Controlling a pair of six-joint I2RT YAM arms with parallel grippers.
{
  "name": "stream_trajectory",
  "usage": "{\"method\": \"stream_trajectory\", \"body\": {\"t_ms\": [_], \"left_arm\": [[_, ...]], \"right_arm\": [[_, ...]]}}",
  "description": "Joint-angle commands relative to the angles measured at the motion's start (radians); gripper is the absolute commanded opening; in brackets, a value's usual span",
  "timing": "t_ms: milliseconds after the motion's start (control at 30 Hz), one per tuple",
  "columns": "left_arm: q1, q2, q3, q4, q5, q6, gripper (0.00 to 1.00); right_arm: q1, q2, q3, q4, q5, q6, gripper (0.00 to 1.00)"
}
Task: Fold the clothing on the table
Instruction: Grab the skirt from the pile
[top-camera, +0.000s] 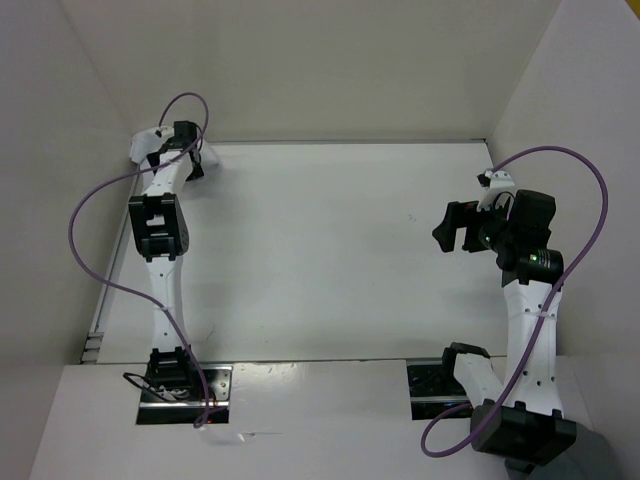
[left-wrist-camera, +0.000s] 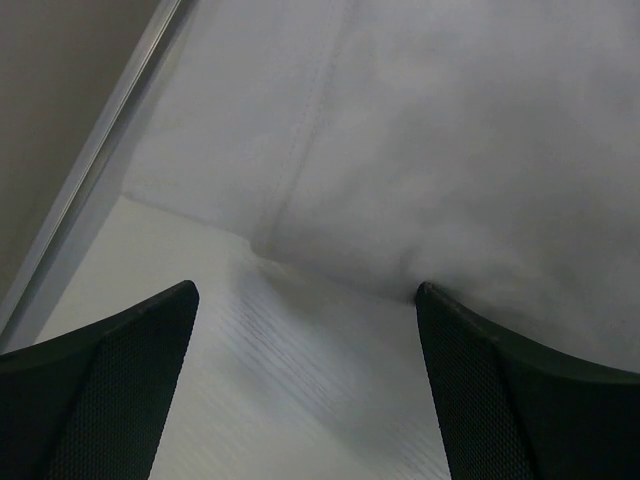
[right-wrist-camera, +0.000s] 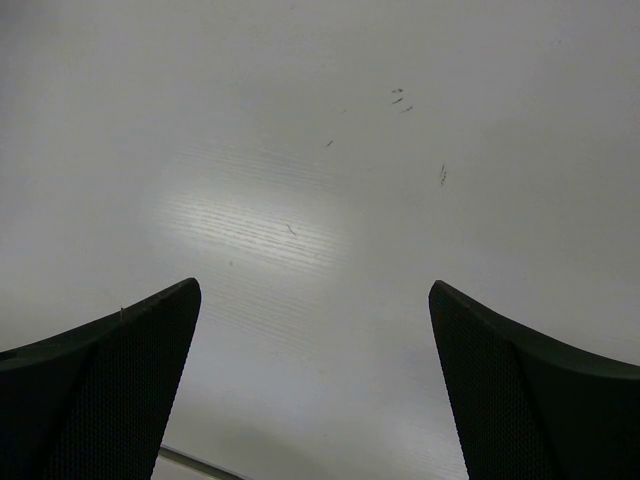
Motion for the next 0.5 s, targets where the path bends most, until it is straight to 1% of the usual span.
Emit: {"method": "stream_trajectory", "body": {"t_ms": [0,100,167,200,233,300,367,400,433,467], "left_arm": [[0.026,0.023,0.046,0.006,0.078,0.026,0.96],[0.036,0.043,0.055,0.006,0.099,0.037,0.95],[0.036,0.052,0.055,0.006,0.110,0.046,0.83],[0.047,0.052,0.041,0.015,0.119,0.046,0.76],[0.047,0.063,0.041,0.015,0.119,0.046,0.65],[0.047,0.073,0.018,0.015,0.119,0.046,0.36],[0.047,0.083,0.018,0.015,0.119,0.046,0.24],[0.047,0.083,0.007,0.015,0.128,0.046,0.10],[0.047,0.083,0.007,0.015,0.128,0.046,0.00],[0.047,0.083,0.007,0.000,0.128,0.034,0.00]], "right_arm": [[0.005,0.000,-0.005,0.029,-0.020,-0.014,1.00],[0.005,0.000,-0.005,0.029,-0.020,-0.014,1.00],[0.005,0.000,-0.005,0.029,-0.020,-0.014,1.00],[0.005,-0.010,-0.005,0.029,-0.020,-0.014,1.00],[0.005,-0.010,-0.005,0.029,-0.020,-0.014,1.00],[0.005,-0.010,-0.005,0.029,-0.020,-0.014,1.00],[0.005,-0.010,-0.005,0.029,-0.020,-0.014,1.00],[0.005,-0.010,-0.005,0.029,-0.020,-0.014,1.00],[0.005,-0.010,-0.005,0.029,-0.020,-0.014,1.00],[0.005,-0.010,-0.005,0.029,-0.020,-0.014,1.00]]}}
